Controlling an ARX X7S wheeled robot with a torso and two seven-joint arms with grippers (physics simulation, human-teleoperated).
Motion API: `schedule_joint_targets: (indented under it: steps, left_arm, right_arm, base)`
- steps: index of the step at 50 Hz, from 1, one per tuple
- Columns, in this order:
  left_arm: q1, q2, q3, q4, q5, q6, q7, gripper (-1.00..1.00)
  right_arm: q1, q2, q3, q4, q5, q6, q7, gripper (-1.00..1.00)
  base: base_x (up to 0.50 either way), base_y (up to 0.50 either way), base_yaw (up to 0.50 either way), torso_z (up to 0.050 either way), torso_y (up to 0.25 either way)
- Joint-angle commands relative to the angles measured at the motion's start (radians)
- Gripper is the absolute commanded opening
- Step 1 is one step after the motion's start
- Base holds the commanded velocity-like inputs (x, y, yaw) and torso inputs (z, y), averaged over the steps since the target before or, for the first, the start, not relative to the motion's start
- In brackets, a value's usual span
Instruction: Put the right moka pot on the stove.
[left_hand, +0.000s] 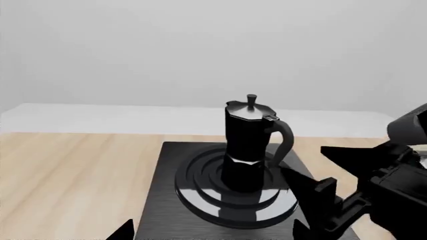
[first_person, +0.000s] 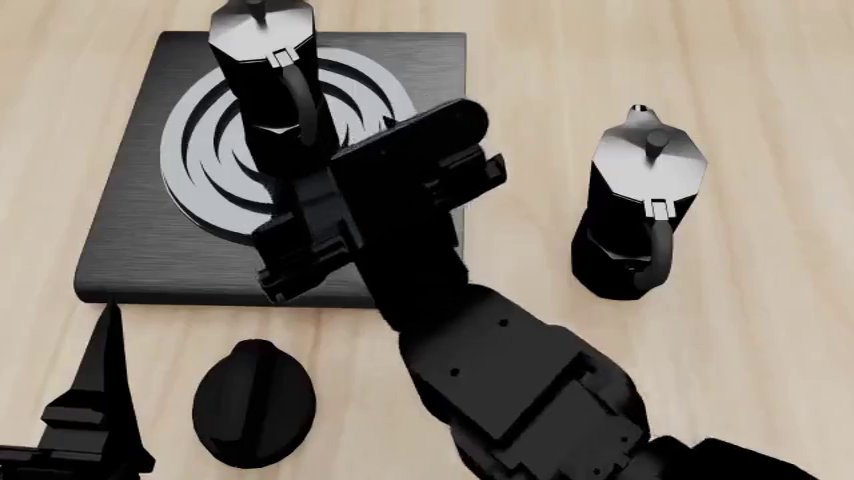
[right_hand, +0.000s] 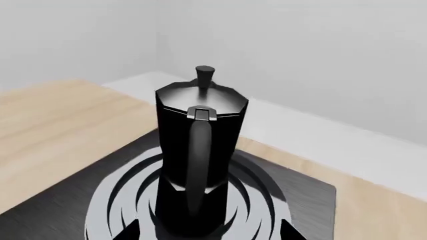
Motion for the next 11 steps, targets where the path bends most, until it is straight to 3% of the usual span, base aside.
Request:
schedule_joint_targets:
  steps: [1,11]
  left_arm:
    - [-0.003,-0.002,0.001,-0.003,-0.003,-0.005,-0.008,1.00]
    - [-0.003,-0.001,0.007,-0.013,0.001,-0.003,-0.010,1.00]
  right_arm:
    - [0.012,0.286,-0.061,-0.495,-0.012,0.052,0.222,1.00]
    - [0.010,0.531,-0.066,-0.851,-0.045,0.057,0.370,1.00]
  base:
    - [0.00,0.00,0.00,0.000,0.000]
    - [0.00,0.00,0.00,0.000,0.000]
